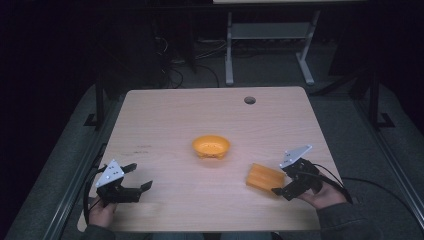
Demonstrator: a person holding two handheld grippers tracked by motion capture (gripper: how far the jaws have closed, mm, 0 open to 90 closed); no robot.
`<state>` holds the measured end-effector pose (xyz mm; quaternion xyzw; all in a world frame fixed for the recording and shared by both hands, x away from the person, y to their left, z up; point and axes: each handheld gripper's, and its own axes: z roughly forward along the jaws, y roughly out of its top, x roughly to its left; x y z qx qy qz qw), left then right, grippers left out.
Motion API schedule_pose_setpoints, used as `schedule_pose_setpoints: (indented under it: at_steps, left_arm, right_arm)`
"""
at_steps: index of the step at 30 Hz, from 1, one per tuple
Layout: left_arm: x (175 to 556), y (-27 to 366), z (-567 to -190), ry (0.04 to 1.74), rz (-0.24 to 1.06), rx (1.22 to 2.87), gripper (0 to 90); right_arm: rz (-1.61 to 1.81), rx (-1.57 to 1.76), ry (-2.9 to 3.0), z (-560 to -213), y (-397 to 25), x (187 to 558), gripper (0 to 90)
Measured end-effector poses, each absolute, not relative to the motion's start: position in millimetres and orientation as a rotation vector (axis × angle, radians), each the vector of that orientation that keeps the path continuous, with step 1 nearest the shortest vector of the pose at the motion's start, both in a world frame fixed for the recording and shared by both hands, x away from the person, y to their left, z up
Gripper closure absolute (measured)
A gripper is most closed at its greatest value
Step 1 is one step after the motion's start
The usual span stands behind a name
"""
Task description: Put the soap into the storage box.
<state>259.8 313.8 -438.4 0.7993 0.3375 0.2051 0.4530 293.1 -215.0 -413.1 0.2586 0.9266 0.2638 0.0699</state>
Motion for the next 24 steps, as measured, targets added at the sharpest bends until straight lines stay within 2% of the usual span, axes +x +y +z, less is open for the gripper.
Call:
schedule_pose_setpoints:
  at_steps: [24]
  left_arm:
    - [260,313,-438,0.818,0.504,1.984,14.3]
  right_arm:
    - [0.7,0.728,2.869,-437,-184,324,14.4]
